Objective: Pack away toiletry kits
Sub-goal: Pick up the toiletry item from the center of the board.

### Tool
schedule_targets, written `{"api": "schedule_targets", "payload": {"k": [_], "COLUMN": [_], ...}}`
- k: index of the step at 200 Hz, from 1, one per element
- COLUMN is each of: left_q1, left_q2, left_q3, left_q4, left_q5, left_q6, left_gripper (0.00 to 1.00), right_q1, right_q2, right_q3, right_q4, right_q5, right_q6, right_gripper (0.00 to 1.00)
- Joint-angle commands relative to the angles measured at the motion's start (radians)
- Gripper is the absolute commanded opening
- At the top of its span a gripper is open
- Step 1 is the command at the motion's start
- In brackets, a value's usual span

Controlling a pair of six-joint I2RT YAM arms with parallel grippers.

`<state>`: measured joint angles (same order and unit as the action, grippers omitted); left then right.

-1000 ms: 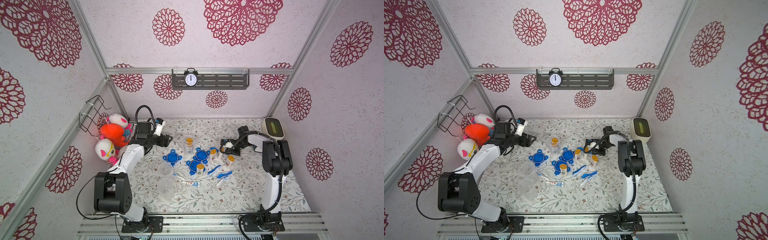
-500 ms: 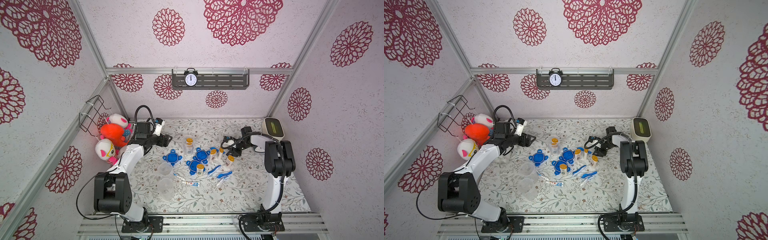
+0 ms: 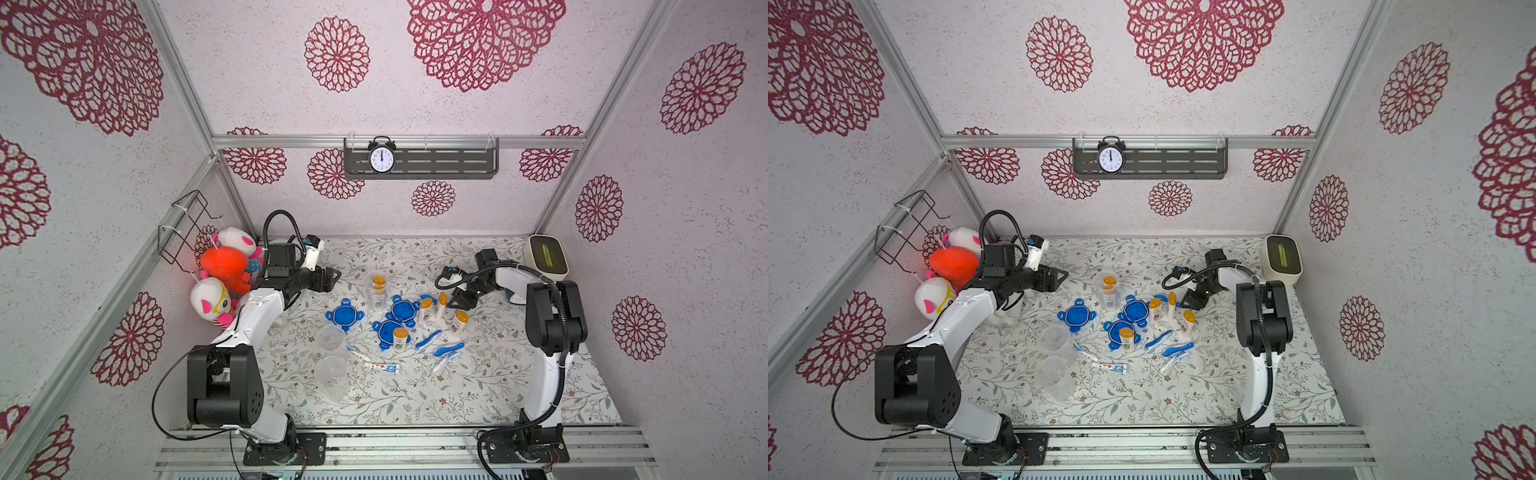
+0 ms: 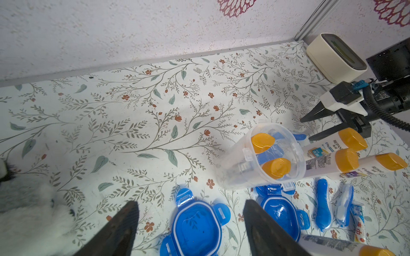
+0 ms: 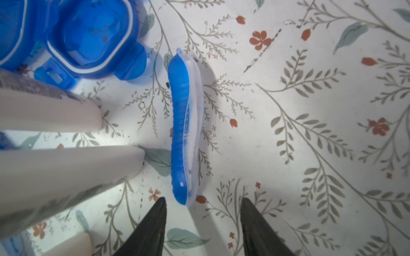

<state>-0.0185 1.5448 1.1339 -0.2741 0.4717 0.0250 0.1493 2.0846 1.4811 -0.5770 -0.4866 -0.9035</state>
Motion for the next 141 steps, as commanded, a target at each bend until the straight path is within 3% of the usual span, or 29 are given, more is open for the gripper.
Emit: {"api": "schedule_targets", "payload": {"k": [1,99,141], "left_q1": [0.005,0.007,0.007], "left_q2": [0.000,0.006,0.004], "left_q3": [-0.005,-0.003,-0.003], "left_q4": [0.026,0.029,0.029], "left_q5": [0.024,0.041,0.039], "left_q6": [-0.015,-0.023,-0.021], "left_gripper": [0.78,0.78,0.78], "right_q1": [0.017,0.069,0.097], "right_q2": [-0.005,0.069,0.061], "right_q3": [0.031,0.134,0.103], "right_q4": [-0.013,-0.117,-0.058], "right_q5": [0.019,0.088,0.214], "right_q6": [0.073,0.164,0.225], "right_gripper": [0.54,0.47,0.41]}}
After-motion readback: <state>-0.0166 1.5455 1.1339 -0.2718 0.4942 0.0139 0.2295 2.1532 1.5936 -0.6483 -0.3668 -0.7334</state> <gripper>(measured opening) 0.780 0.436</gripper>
